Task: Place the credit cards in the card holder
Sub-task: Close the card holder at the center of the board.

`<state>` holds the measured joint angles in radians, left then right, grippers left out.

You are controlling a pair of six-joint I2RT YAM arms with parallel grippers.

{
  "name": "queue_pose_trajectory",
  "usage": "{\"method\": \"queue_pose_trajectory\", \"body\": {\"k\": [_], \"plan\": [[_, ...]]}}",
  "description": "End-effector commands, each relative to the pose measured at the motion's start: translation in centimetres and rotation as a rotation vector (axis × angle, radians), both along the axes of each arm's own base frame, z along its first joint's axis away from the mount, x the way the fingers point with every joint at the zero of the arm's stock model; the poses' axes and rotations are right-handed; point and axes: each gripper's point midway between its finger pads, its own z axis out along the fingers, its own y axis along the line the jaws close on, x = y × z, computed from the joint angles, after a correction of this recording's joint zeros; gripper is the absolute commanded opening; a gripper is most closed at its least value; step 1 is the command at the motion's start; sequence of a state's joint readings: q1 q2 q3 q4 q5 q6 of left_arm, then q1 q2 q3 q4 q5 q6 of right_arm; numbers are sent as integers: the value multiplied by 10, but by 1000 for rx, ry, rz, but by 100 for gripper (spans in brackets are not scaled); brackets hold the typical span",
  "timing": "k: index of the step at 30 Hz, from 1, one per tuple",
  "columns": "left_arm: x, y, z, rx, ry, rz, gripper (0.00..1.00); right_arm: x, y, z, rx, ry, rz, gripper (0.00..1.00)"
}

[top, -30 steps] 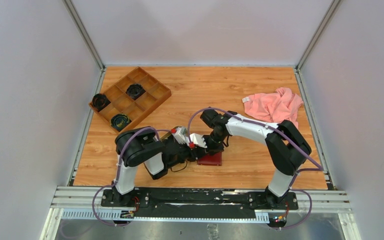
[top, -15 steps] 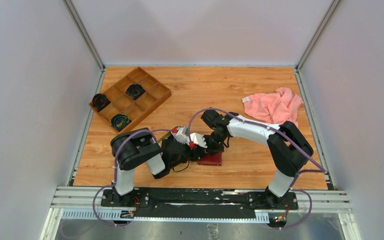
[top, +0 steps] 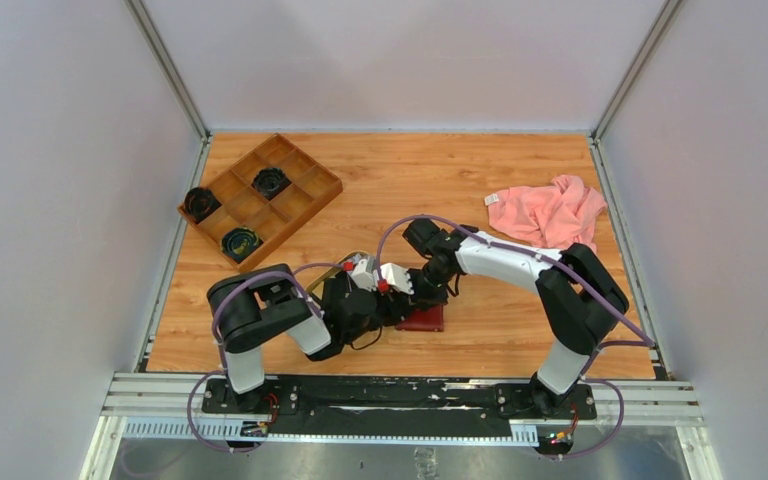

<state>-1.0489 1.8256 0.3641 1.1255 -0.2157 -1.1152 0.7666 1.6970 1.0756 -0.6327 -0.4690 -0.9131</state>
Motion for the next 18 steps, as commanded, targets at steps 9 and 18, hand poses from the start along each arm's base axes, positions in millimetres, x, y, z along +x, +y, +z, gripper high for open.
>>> {"method": "queue_pose_trajectory", "body": {"k": [9,18], "plan": [[-68,25,-80,347,145,-159,0,11,-2,-15,-32,-42,-37,0],[-70,26,-84,407,134,-159,0,-6,-3,-22,-63,22,14,5]]}}
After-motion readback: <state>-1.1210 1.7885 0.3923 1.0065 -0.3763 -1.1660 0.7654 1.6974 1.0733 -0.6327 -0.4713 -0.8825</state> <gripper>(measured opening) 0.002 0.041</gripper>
